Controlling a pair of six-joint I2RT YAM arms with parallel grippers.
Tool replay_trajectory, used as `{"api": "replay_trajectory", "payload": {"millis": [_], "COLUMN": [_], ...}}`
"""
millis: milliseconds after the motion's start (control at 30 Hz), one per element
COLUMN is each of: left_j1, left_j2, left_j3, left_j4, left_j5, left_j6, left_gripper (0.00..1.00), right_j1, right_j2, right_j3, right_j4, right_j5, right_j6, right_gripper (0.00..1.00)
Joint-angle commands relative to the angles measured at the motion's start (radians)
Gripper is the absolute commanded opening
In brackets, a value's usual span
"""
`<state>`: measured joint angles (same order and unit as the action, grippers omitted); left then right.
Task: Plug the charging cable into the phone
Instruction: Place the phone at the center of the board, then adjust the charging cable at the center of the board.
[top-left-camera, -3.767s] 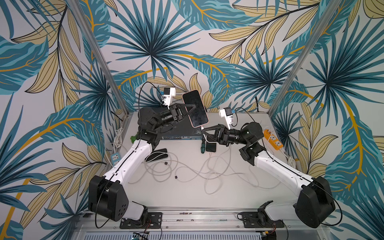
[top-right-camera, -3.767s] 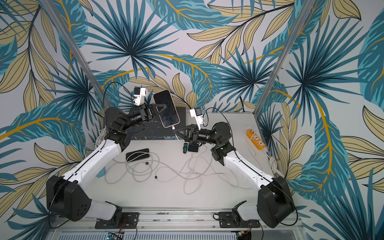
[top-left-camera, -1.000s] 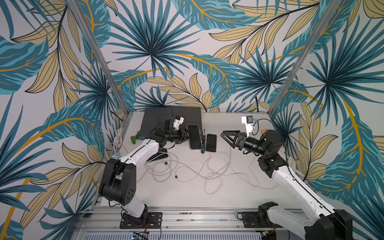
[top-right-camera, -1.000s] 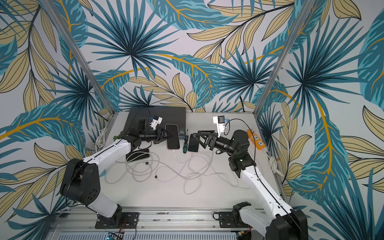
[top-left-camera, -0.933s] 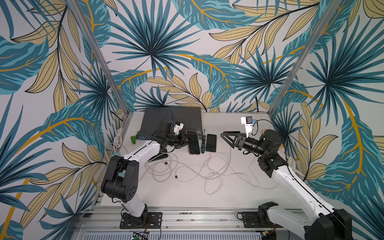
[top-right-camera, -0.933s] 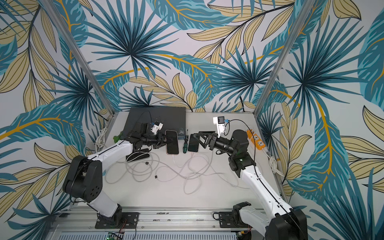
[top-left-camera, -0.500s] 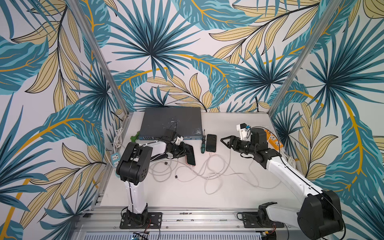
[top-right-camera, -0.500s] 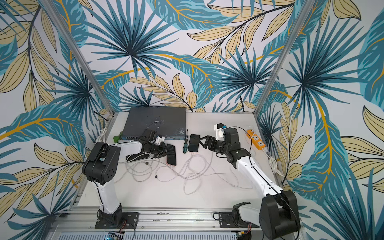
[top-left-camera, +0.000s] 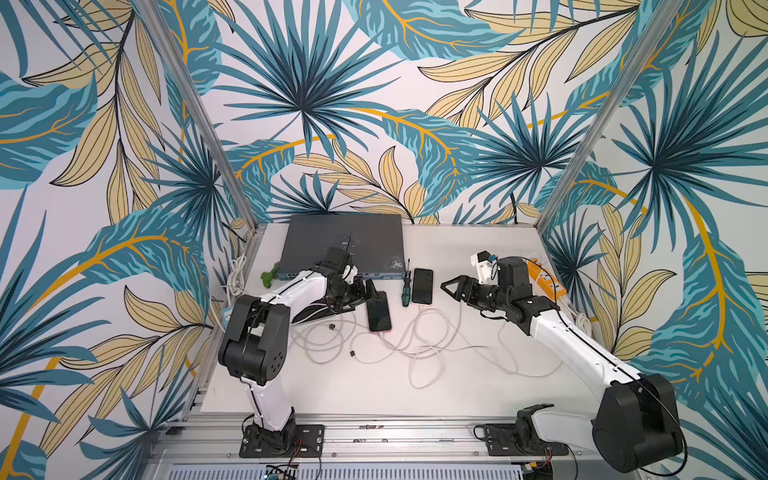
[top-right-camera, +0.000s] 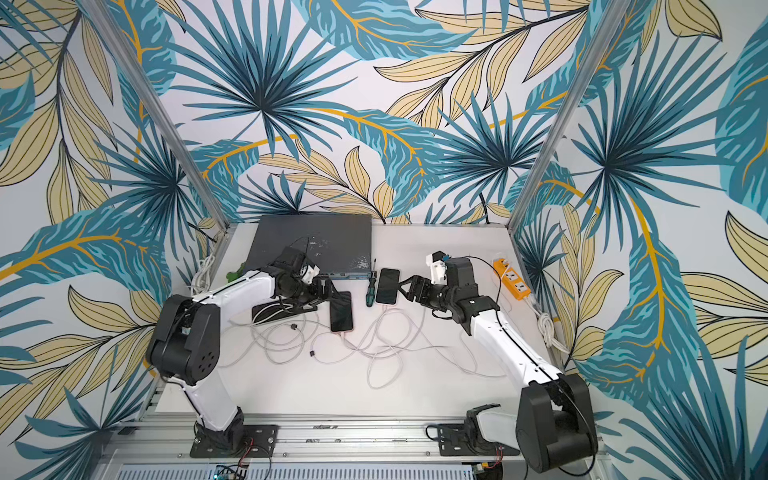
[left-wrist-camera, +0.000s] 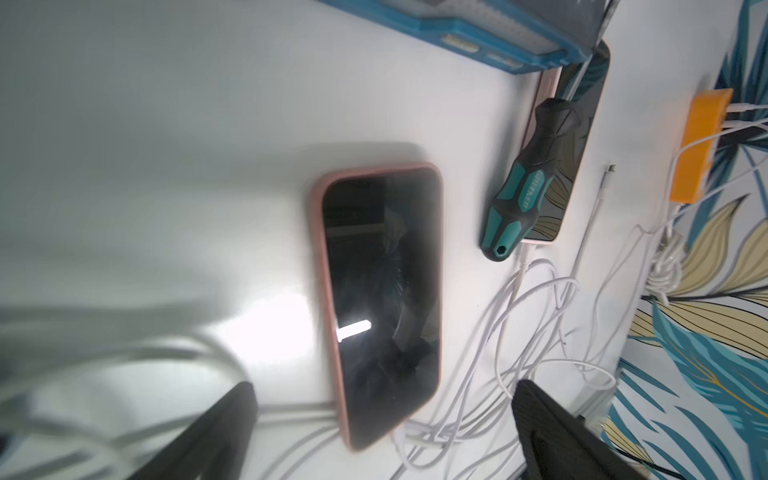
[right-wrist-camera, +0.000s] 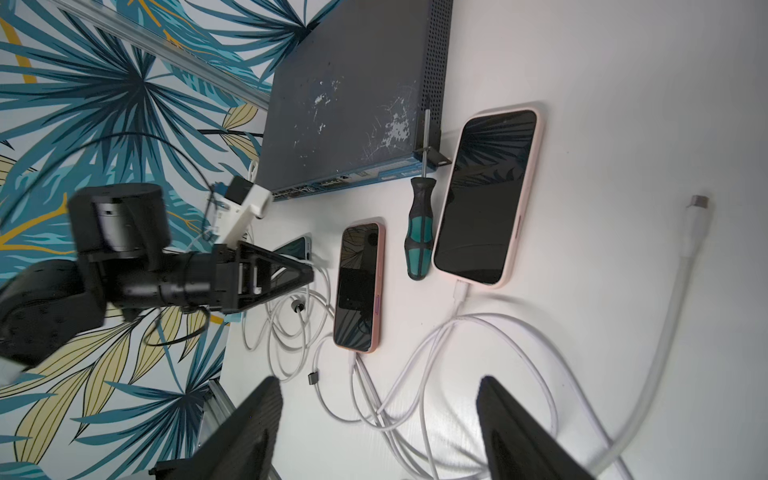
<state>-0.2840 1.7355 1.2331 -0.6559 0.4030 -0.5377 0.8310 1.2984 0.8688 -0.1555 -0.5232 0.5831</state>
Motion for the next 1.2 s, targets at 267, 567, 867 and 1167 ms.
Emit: {"api": "replay_trajectory", "payload": {"millis": [267,567,867,1167], "left_j1": [0.101,0.184,0.184,0.201], "left_j2": [-0.124,0.073,0.167,0.178], "left_j3": [0.077,0.194,0.152,0.174], "left_j4": [-0.317,-0.266,-0.202,-0.191], "left_j5": [-0.533,-0.543,-0.526,-0.564], "left_j6": [-0.014,-0.043,0.003,0.034], "left_gripper": [0.99,0.92,0.9,0.91], "right_j1": [0.004,0.011,0.009,0.011], "right_j2": [0.062,0.035,-0.033,-0.089], "right_j3": [0.056,0.037,-0.047,-0.105], "right_j4": [0.046,0.019,0.042,0.046], "right_j5": [-0.1,-0.119,-0.113,-0.103], "right_j6": [0.001,-0.011,0.001,0.009], "right_gripper": [0.74,0.74,0.74,0.74]}}
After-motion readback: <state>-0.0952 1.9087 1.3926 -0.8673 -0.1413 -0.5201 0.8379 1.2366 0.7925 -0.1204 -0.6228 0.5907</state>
